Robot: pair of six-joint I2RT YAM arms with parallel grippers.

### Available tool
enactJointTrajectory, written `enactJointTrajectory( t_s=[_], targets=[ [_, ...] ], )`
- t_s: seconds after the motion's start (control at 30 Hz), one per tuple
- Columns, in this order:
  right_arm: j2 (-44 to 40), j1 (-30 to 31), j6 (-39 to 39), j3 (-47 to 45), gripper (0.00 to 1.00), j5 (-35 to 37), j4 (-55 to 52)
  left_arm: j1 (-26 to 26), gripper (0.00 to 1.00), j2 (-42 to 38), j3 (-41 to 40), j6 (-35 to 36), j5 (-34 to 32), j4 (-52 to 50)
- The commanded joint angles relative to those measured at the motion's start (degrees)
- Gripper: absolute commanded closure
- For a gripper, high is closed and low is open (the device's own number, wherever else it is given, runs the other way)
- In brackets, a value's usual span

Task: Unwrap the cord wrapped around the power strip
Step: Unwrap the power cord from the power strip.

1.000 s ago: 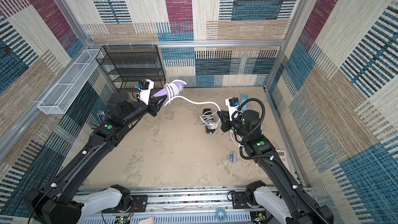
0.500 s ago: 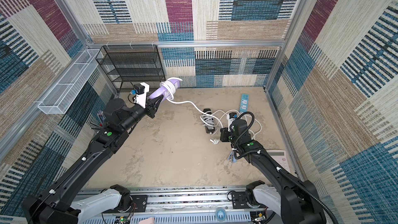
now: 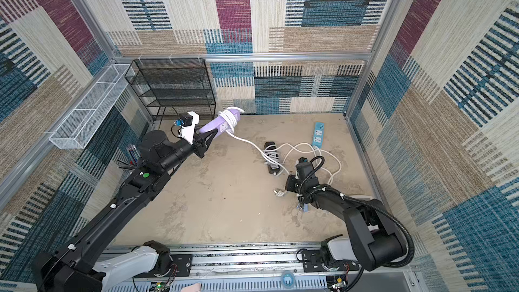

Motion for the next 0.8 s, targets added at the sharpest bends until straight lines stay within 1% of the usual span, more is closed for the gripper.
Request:
enactJointTrajectory(
  t_s=[0.0, 0.07, 0.13, 0.17, 0.23, 0.33, 0.37, 0.4, 0.43, 0.47, 0.63, 0.7, 0.77],
  targets=[
    [1.39, -0.01, 1.85, 0.30, 1.00, 2.69, -0.09, 0.16, 1.00, 0.18, -0.25, -1.91, -0.02, 11.05],
    [0.71, 0.22, 1.28, 0.66, 0.99, 3.00, -0.17, 0.19, 1.00, 0.61, -0.30, -2.24, 0.90, 11.17],
    [-0.99, 0.32, 0.34, 0.89, 0.80, 2.83, -0.38, 0.16, 1.00, 1.03, -0.30, -2.60, 1.76, 11.44],
    [-1.82, 0.40, 0.01, 1.12, 0.73, 2.78, -0.61, 0.15, 1.00, 1.09, -0.23, -2.70, 2.09, 11.45],
    [-3.87, 0.39, -0.85, 1.66, 0.56, 2.59, -1.52, 0.23, 1.00, 1.53, -0.04, -3.04, 2.83, 11.66],
    [-7.06, 0.42, -1.81, 2.45, 0.35, 2.01, -3.22, 0.17, 1.00, 1.93, 0.14, -3.49, 3.90, 11.77],
    [-8.10, 0.48, -2.25, 2.66, 0.29, 1.73, -3.80, 0.18, 1.00, 1.99, 0.21, -3.58, 4.24, 11.73],
    [-9.67, 0.49, -2.87, 3.03, 0.20, 1.14, -4.36, 0.16, 1.00, 2.07, 0.27, -3.67, 4.55, 11.73],
    [-11.48, 0.51, -3.60, 3.29, 0.08, 0.71, -4.86, 0.16, 1.00, 2.13, 0.32, -3.76, 4.93, 11.73],
    [-13.20, 0.60, -4.38, 3.52, 0.01, 0.49, -5.14, 0.17, 1.00, 2.23, 0.44, -3.76, 5.21, 11.64],
    [-22.58, 0.65, -11.18, 7.09, 0.02, -2.11, -2.74, 0.17, 1.00, 2.57, 1.11, -4.18, 7.01, 11.20],
    [-23.37, 0.70, -14.71, 9.09, 0.01, -5.40, -0.11, 0.15, 1.00, 2.54, 1.30, -4.50, 7.65, 11.18],
    [-23.19, 0.75, -17.70, 10.66, 0.02, -10.56, 3.80, 0.16, 1.00, 2.53, 1.44, -4.77, 8.21, 11.14]
  ],
)
